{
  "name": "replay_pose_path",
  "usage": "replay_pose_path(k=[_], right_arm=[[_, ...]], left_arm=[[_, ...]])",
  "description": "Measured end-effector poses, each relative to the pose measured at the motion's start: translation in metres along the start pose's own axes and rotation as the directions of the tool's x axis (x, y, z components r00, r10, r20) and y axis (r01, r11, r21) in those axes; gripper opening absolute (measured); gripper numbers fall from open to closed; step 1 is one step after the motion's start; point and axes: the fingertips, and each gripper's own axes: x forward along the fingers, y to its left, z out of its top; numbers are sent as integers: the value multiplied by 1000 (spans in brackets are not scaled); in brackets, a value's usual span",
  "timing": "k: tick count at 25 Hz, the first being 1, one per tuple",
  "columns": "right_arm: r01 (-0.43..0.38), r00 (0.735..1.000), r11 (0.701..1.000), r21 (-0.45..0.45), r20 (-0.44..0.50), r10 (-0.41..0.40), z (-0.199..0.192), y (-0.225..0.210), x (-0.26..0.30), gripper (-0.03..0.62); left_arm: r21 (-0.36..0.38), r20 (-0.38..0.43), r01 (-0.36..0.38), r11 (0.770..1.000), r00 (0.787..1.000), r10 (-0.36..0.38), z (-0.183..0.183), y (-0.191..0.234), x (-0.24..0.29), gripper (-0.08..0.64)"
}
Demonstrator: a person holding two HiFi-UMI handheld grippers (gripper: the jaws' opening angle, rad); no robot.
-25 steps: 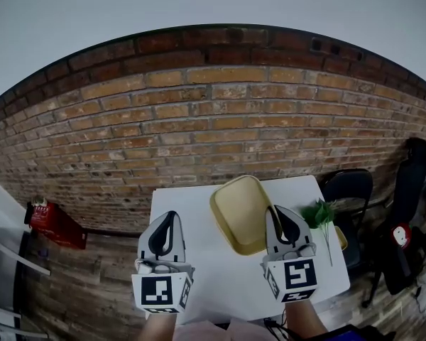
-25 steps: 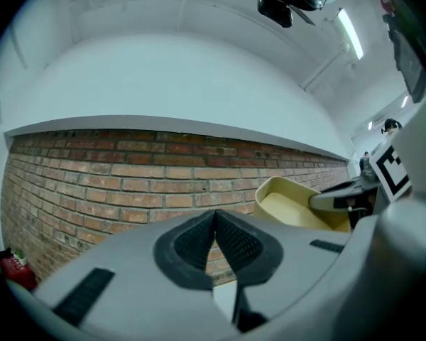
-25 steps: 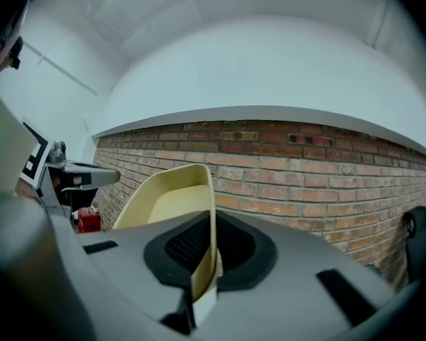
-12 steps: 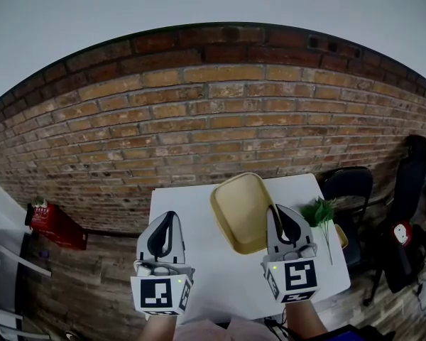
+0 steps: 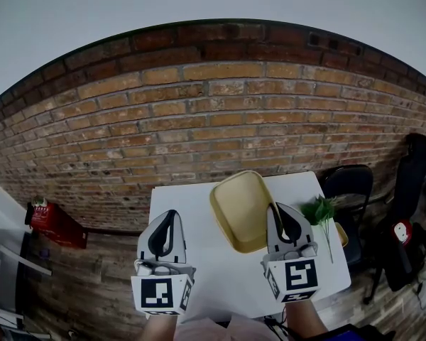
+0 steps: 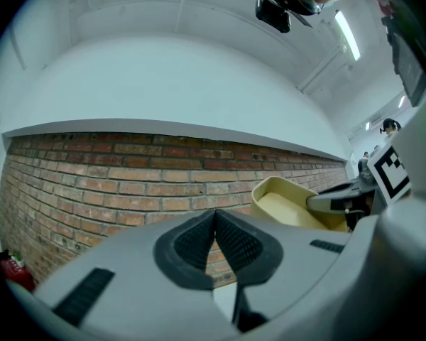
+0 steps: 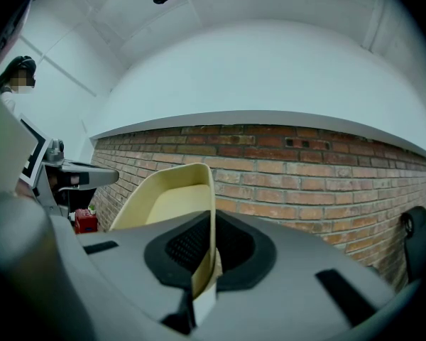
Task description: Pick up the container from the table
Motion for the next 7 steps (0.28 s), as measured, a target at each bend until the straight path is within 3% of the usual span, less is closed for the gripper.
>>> replay_pose_path(k=[7], right_arm=[[1,1000,1000,2,-3,-1,-1,2,2,6]], left_arm=[[1,-2,-1,1000,1000,1,-1,2,0,10]])
